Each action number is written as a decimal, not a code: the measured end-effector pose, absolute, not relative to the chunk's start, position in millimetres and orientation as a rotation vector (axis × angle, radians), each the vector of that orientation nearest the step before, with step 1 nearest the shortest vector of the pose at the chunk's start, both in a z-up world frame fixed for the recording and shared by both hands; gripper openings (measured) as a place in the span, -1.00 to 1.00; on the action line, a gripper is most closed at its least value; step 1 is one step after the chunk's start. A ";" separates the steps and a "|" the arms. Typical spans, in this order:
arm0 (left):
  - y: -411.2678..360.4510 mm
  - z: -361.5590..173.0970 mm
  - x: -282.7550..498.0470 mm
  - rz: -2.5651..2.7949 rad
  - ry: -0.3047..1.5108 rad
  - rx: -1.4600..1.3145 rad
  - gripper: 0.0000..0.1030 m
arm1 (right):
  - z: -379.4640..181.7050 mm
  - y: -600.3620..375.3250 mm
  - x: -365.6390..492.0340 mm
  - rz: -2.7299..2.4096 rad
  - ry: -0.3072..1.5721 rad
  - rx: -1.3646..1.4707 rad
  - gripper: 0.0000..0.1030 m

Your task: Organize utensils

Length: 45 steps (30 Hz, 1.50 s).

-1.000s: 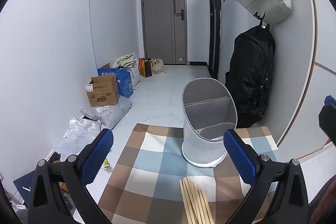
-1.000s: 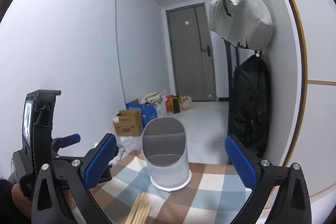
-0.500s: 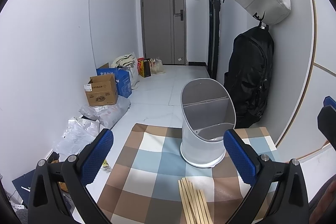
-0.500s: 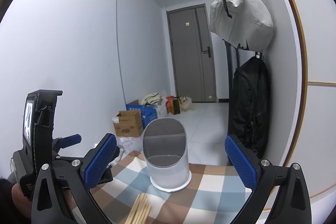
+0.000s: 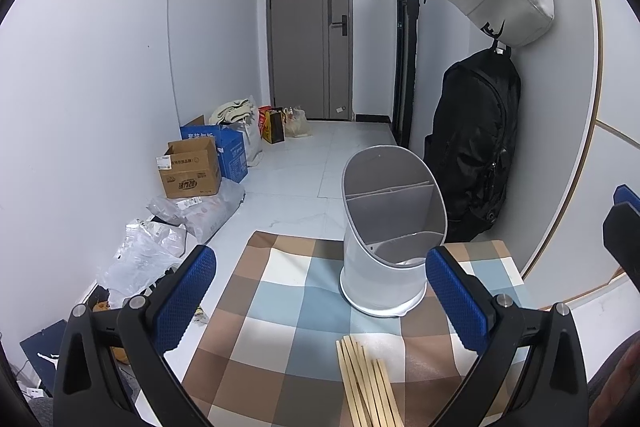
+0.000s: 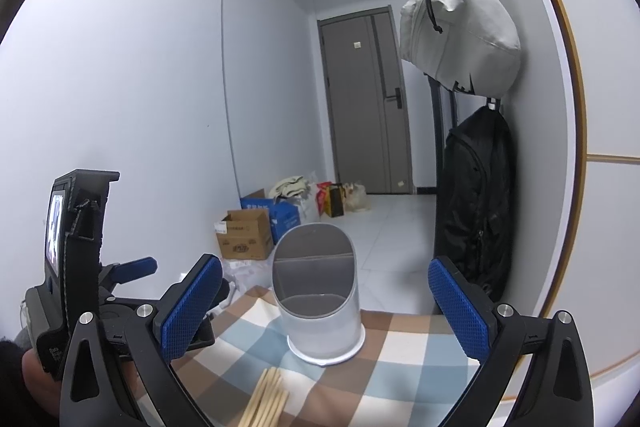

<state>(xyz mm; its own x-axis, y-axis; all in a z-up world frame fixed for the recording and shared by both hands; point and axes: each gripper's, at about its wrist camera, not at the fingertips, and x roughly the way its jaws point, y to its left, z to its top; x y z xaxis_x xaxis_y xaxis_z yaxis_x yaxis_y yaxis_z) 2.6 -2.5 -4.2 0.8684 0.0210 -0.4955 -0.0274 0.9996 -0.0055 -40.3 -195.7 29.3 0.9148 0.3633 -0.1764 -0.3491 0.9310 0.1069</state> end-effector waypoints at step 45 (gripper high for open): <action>97.4 -66.1 48.6 0.051 0.889 -0.193 0.98 | -122.6 -116.9 62.5 0.544 1.144 -0.036 0.11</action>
